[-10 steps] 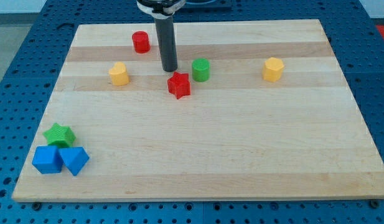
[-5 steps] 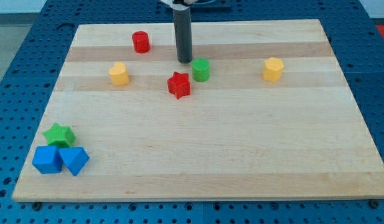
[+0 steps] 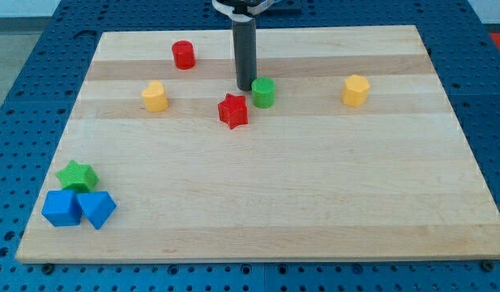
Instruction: Slide green circle below red star
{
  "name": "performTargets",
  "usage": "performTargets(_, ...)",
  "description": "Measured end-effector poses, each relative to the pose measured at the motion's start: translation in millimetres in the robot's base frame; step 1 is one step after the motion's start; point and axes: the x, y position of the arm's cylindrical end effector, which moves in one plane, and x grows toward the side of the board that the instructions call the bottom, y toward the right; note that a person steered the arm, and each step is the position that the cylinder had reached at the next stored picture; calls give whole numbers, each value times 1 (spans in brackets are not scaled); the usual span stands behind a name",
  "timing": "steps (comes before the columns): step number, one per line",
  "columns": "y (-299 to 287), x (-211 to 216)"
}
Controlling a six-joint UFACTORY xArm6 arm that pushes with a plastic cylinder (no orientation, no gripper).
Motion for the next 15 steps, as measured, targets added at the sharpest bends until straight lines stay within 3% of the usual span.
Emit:
performTargets(7, 10, -3)
performTargets(15, 63, 6)
